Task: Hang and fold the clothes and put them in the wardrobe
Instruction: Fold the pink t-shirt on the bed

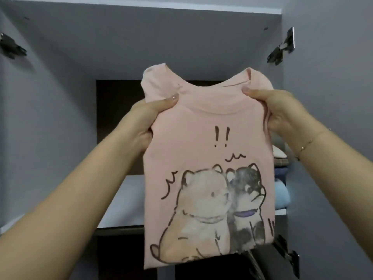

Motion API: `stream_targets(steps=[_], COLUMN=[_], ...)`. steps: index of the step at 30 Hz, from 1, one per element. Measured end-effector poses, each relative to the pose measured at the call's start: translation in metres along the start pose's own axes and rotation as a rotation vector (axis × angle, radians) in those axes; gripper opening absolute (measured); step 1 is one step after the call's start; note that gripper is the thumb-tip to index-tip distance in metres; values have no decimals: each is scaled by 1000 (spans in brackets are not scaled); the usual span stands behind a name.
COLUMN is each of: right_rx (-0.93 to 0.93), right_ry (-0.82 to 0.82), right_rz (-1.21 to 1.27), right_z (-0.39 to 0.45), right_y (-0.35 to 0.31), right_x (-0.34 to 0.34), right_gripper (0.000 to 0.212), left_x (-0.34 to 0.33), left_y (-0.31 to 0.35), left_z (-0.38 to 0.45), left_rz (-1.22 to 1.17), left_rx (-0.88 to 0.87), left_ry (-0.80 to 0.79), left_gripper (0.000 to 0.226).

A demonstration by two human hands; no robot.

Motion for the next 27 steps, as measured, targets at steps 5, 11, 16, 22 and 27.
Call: stream_targets(steps=[5,11,16,22,27], right_rx=[12,1,30,-116,-476], right_ry=[17,26,108,158,24], right_rz=[-22,-236,-417,-734,-843], right_z=[85,193,271,316,294], right_y=[-35,-31,21,117,168], right_x=[-18,-27,8,54,83], right_gripper=[20,30,46,64,68], left_x=[-43,-58,-52,-47,-41], left_y=[5,-15,-82,-177,-208], left_z=[87,188,264,299,278], left_rz=[-135,-127,39,203,241], left_rx=[156,214,257,399,437], left_ry=[-110,-93,-16,-43,-50], left_gripper=[34,31,35,49,33])
Point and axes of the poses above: each hand's wrist, its own z-axis towards the middle knuckle, its own x-axis out of the back of the hand, y = z × x, the point moved 9 cm from there along z, towards the middle knuckle, and after that the axes turned 13 degrees about z, right-handed, at the moved point
